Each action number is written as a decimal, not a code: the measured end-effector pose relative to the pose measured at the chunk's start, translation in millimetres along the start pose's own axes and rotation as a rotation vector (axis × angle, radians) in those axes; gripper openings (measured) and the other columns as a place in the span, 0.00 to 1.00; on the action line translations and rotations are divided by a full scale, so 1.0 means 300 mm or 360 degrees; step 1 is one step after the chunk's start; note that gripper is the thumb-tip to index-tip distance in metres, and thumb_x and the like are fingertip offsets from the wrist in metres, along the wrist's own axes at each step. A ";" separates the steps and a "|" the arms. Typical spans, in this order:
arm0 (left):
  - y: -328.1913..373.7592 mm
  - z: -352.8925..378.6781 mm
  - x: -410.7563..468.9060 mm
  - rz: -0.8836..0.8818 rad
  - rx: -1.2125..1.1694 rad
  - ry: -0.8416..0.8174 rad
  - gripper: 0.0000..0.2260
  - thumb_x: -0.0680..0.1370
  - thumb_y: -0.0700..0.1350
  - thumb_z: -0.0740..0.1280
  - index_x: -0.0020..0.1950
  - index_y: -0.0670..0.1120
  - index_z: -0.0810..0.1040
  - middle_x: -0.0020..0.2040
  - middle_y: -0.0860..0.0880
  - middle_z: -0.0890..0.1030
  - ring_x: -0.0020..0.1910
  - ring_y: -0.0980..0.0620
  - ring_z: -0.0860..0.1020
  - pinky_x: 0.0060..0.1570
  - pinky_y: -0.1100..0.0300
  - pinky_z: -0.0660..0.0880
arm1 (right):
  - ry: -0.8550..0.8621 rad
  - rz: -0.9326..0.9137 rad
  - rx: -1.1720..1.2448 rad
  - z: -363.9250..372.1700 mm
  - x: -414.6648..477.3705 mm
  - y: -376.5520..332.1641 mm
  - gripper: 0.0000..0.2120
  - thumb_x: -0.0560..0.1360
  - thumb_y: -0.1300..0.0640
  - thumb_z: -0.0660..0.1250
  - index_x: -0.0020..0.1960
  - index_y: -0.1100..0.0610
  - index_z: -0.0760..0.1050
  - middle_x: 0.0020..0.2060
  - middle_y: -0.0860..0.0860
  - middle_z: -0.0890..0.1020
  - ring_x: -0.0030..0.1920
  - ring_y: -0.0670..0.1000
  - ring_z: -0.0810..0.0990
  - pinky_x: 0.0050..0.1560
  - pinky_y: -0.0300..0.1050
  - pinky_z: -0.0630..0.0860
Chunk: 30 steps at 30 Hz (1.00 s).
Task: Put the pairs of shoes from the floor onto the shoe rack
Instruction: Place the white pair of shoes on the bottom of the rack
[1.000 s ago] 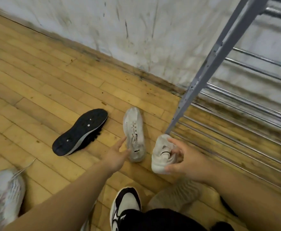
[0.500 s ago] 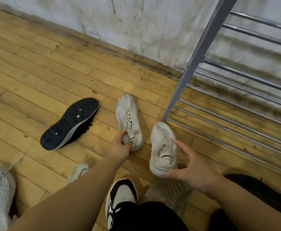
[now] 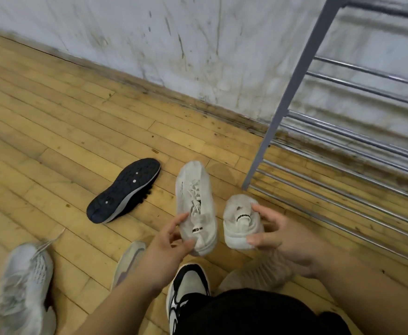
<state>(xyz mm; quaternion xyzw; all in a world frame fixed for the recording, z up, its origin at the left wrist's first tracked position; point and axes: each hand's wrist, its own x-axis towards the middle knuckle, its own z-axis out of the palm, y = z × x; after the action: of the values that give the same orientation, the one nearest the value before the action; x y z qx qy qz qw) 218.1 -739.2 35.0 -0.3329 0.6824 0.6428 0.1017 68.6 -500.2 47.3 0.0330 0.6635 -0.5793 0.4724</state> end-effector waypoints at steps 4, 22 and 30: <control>0.057 -0.009 -0.098 0.0188 0.0032 0.0060 0.25 0.81 0.48 0.72 0.71 0.70 0.68 0.60 0.58 0.83 0.50 0.60 0.85 0.48 0.63 0.77 | -0.0121 -0.0144 -0.0087 0.023 -0.092 -0.052 0.44 0.63 0.72 0.81 0.70 0.40 0.73 0.66 0.53 0.77 0.60 0.54 0.84 0.55 0.48 0.83; 0.555 -0.119 -0.532 0.0986 -0.0122 0.0137 0.25 0.77 0.48 0.75 0.68 0.71 0.74 0.54 0.57 0.85 0.40 0.57 0.81 0.45 0.57 0.74 | -0.0195 -0.0963 -0.0413 0.098 -0.695 -0.533 0.49 0.54 0.52 0.89 0.71 0.37 0.74 0.68 0.47 0.80 0.70 0.51 0.77 0.72 0.59 0.72; 0.812 0.015 -0.738 0.1323 0.0079 -0.0004 0.26 0.79 0.41 0.73 0.70 0.66 0.74 0.54 0.59 0.84 0.47 0.46 0.81 0.44 0.65 0.79 | -0.0079 -0.1255 -0.0308 -0.023 -1.064 -0.582 0.54 0.54 0.58 0.89 0.75 0.44 0.70 0.70 0.49 0.79 0.65 0.59 0.82 0.61 0.52 0.81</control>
<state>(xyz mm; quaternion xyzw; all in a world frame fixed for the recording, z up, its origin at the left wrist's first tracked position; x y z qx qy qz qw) 242.1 -675.1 356.9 -0.0256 0.7739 0.6128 -0.1577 137.4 -391.0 387.5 -0.2826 0.6652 -0.6515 0.2307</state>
